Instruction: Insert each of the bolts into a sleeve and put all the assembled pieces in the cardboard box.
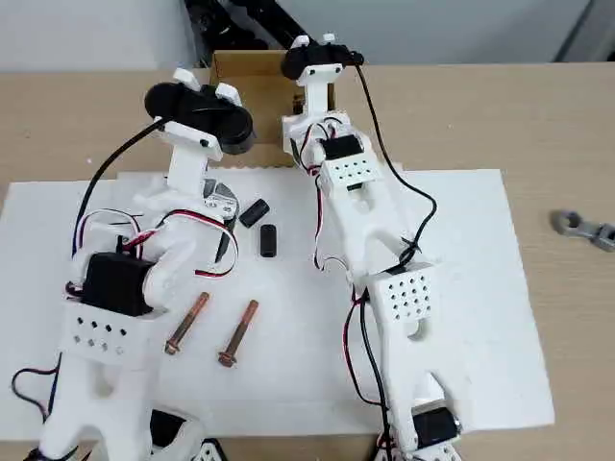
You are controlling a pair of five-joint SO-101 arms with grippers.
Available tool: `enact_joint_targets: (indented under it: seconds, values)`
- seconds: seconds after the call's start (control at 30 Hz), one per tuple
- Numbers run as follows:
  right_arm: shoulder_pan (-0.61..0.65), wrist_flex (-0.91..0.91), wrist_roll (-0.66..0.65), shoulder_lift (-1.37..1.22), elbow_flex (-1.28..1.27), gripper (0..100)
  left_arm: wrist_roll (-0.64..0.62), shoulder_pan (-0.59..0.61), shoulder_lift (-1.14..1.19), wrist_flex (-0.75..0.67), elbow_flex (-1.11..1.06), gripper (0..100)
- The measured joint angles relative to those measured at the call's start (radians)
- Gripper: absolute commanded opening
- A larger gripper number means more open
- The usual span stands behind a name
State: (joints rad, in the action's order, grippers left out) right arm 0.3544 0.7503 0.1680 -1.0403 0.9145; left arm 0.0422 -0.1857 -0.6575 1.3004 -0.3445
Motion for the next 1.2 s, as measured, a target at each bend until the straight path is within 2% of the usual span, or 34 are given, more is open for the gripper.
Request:
enact_joint_targets:
  seconds: [0.07, 0.13, 0.37, 0.67, 0.8, 0.9, 1.2]
  values:
    - [0.002, 0.048, 0.000, 0.028, 0.002, 28.1, 0.000, 0.000, 0.000, 0.000, 0.000, 1]
    - [0.006, 0.104, 0.000, 0.061, 0.000, 26.5, 0.000, 0.000, 0.000, 0.000, 0.000, 1]
    - [-0.009, 0.336, 0.018, 0.235, -0.002, 0.2, 0.000, 0.000, 0.000, 0.000, 0.000, 1]
    - [-0.043, 0.635, 0.183, 0.439, -0.002, 1.1, -0.002, 0.000, 0.000, 0.000, -0.055, 1]
    - [-0.040, 0.783, 0.212, 0.526, -0.002, 1.2, -0.002, 0.000, 0.000, 0.002, -0.086, 8]
    - [-0.038, 0.873, 0.219, 0.618, -0.002, 1.2, -0.002, 0.000, 0.000, 0.029, -0.118, 8]
    - [-0.038, 0.921, 0.216, 0.990, -0.077, 0.7, -0.002, 0.000, 0.031, 0.100, -0.173, 9]
